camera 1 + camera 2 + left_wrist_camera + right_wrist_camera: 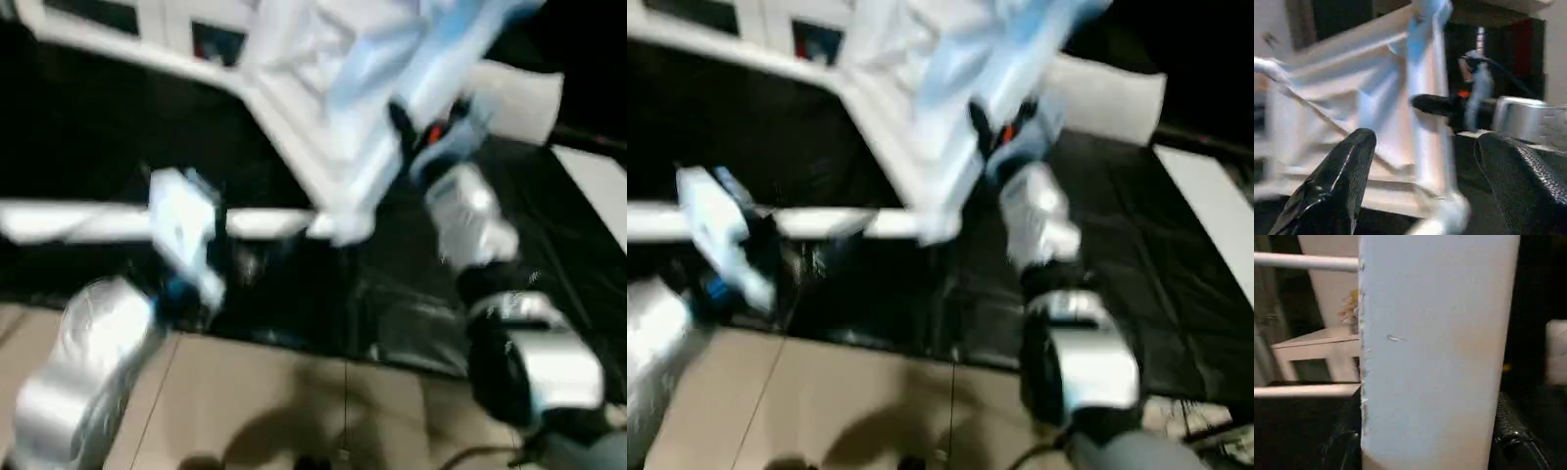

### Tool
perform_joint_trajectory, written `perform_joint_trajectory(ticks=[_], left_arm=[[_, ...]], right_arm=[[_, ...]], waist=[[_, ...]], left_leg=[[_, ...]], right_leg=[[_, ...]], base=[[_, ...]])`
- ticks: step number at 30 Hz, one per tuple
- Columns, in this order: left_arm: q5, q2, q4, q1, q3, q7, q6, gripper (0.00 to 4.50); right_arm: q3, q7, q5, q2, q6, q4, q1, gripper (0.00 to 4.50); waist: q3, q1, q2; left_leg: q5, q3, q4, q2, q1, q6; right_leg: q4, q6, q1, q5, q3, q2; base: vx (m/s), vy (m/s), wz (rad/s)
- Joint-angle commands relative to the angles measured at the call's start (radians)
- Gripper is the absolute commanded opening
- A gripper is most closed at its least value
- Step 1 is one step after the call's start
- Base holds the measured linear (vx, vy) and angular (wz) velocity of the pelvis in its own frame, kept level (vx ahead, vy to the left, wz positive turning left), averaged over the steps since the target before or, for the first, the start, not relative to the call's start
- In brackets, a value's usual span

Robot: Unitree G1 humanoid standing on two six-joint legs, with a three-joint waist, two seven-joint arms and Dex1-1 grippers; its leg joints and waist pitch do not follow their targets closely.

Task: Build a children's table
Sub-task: Flip table

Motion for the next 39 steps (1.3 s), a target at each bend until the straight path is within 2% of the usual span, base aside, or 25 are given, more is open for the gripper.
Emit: perform_joint_trajectory(ticks=[1, 2, 3, 6, 9, 13, 14, 16, 18, 21, 22, 26, 31, 33, 37, 38, 39], left_arm=[[0.039, -0.002, 0.024, -0.046, 0.001, 0.021, -0.007, 3.78], [0.043, -0.002, 0.028, -0.059, 0.003, 0.025, -0.008, 3.78], [0.054, -0.005, 0.035, -0.091, 0.006, 0.033, -0.011, 3.78], [0.088, 0.011, 0.035, -0.110, -0.011, 0.019, -0.028, 3.78], [0.168, 0.051, 0.042, -0.133, -0.052, 0.001, -0.075, 3.78], [0.205, 0.049, 0.058, -0.195, -0.053, 0.023, -0.103, 3.78], [0.227, 0.058, 0.065, -0.224, -0.052, 0.029, -0.111, 3.78], [0.273, 0.079, 0.079, -0.256, -0.048, 0.042, -0.109, 3.78], [0.354, 0.130, 0.111, -0.298, -0.051, 0.051, -0.135, 3.78], [0.460, 0.206, 0.164, -0.356, -0.065, 0.046, -0.185, 3.78], [0.508, 0.232, 0.192, -0.379, -0.073, 0.047, -0.210, 3.78], [0.610, 0.286, 0.291, -0.453, -0.085, 0.073, -0.267, 3.78], [0.692, 0.323, 0.384, -0.512, -0.080, 0.135, -0.298, 3.78], [0.741, 0.337, 0.451, -0.555, -0.055, 0.188, -0.315, 3.78], [0.762, 0.343, 0.495, -0.577, -0.045, 0.195, -0.307, 3.78], [0.768, 0.345, 0.506, -0.581, -0.045, 0.196, -0.303, 3.78], [0.773, 0.344, 0.531, -0.588, -0.040, 0.204, -0.298, 3.78]], right_arm=[[-0.024, -0.090, -0.047, -0.061, -0.078, -0.062, -0.030, 1.67], [-0.021, -0.104, -0.058, -0.065, -0.082, -0.066, -0.030, 1.67], [-0.015, -0.144, -0.092, -0.075, -0.089, -0.085, -0.023, 1.67], [-0.002, -0.184, -0.139, -0.081, -0.099, -0.114, -0.006, 1.66], [0.028, -0.238, -0.209, -0.088, -0.108, -0.168, 0.036, 1.66], [0.064, -0.259, -0.261, -0.080, -0.122, -0.219, 0.086, 1.65], [0.084, -0.257, -0.286, -0.080, -0.127, -0.236, 0.105, 1.65], [0.104, -0.258, -0.317, -0.079, -0.132, -0.256, 0.121, 1.65], [0.120, -0.262, -0.347, -0.085, -0.138, -0.283, 0.128, 1.65], [0.153, -0.276, -0.398, -0.102, -0.150, -0.312, 0.129, 1.65], [0.165, -0.280, -0.412, -0.108, -0.154, -0.320, 0.127, 1.65], [0.195, -0.287, -0.451, -0.120, -0.158, -0.344, 0.121, 1.65], [0.228, -0.301, -0.510, -0.134, -0.154, -0.376, 0.117, 1.65], [0.248, -0.314, -0.543, -0.144, -0.147, -0.402, 0.117, 1.65], [0.260, -0.319, -0.561, -0.151, -0.146, -0.419, 0.118, 1.65], [0.262, -0.320, -0.564, -0.153, -0.146, -0.423, 0.118, 1.65], [0.265, -0.320, -0.570, -0.155, -0.146, -0.431, 0.117, 1.65]], waist=[[-0.075, -0.004, 0.017], [-0.076, -0.002, 0.019], [-0.075, -0.003, 0.019], [-0.075, -0.002, 0.016], [-0.077, 0.001, 0.012], [-0.080, 0.000, 0.011], [-0.078, -0.002, 0.007], [-0.079, -0.006, 0.006], [-0.079, -0.013, 0.004], [-0.077, -0.017, 0.005], [-0.078, -0.017, 0.002], [-0.078, -0.015, 0.010], [-0.077, -0.012, 0.011], [-0.078, -0.010, 0.018], [-0.079, -0.007, 0.017], [-0.079, -0.006, 0.021], [-0.078, -0.006, 0.020]], left_leg=[[0.054, -0.013, -0.061, 0.050, -0.011, 0.009], [0.051, -0.012, -0.058, 0.049, -0.007, 0.003], [0.050, -0.013, -0.058, 0.050, -0.010, 0.000], [0.041, -0.014, -0.057, 0.051, -0.012, -0.013], [0.050, -0.014, -0.056, 0.050, -0.014, -0.009], [0.063, -0.013, -0.054, 0.048, -0.015, -0.012], [0.053, -0.014, -0.055, 0.047, -0.019, -0.010], [0.042, -0.014, -0.053, 0.045, -0.019, -0.012], [0.034, -0.015, -0.053, 0.043, -0.025, -0.011], [0.029, -0.016, -0.052, 0.040, -0.023, -0.005], [0.036, -0.016, -0.051, 0.040, -0.024, -0.008], [0.054, -0.017, -0.051, 0.046, -0.019, -0.020], [0.053, -0.017, -0.053, 0.048, -0.017, -0.026], [0.048, -0.017, -0.052, 0.046, -0.016, -0.030], [0.054, -0.018, -0.054, 0.050, -0.015, -0.036], [0.055, -0.018, -0.053, 0.049, -0.015, -0.037], [0.055, -0.018, -0.054, 0.050, -0.016, -0.037]], right_leg=[[-0.059, -0.025, 0.086, -0.145, 0.086, -0.088], [-0.061, -0.020, 0.081, -0.152, 0.085, -0.086], [-0.058, -0.020, 0.082, -0.152, 0.084, -0.087], [-0.059, -0.010, 0.081, -0.166, 0.083, -0.087], [-0.056, 0.009, 0.082, -0.150, 0.083, -0.086], [-0.052, 0.015, 0.084, -0.122, 0.084, -0.086], [-0.058, 0.022, 0.085, -0.140, 0.083, -0.084], [-0.057, 0.035, 0.085, -0.159, 0.082, -0.084], [-0.058, 0.052, 0.088, -0.191, 0.082, -0.085], [-0.065, 0.079, 0.083, -0.221, 0.080, -0.080], [-0.065, 0.089, 0.084, -0.225, 0.080, -0.080], [-0.054, 0.061, 0.079, -0.168, 0.081, -0.082], [-0.050, 0.041, 0.079, -0.144, 0.083, -0.084], [-0.050, 0.037, 0.079, -0.130, 0.084, -0.082], [-0.045, 0.022, 0.081, -0.106, 0.085, -0.087], [-0.043, 0.014, 0.081, -0.095, 0.086, -0.087], [-0.044, 0.009, 0.081, -0.091, 0.086, -0.087]], base=[[0.000, 0.000, 0.00], [0.000, 0.000, 0.00], [0.000, 0.000, 0.00], [0.000, 0.000, 0.00], [0.000, 0.000, 0.00], [0.000, 0.000, 0.00], [0.000, 0.000, 0.00], [0.000, 0.000, 0.00], [0.000, 0.000, 0.00], [0.000, 0.000, 0.00], [0.000, 0.000, 0.00], [0.000, 0.000, 0.00], [0.000, 0.000, 0.00], [0.000, 0.000, 0.00], [0.000, 0.000, 0.00], [0.000, 0.000, 0.00], [0.000, 0.000, 0.00]])
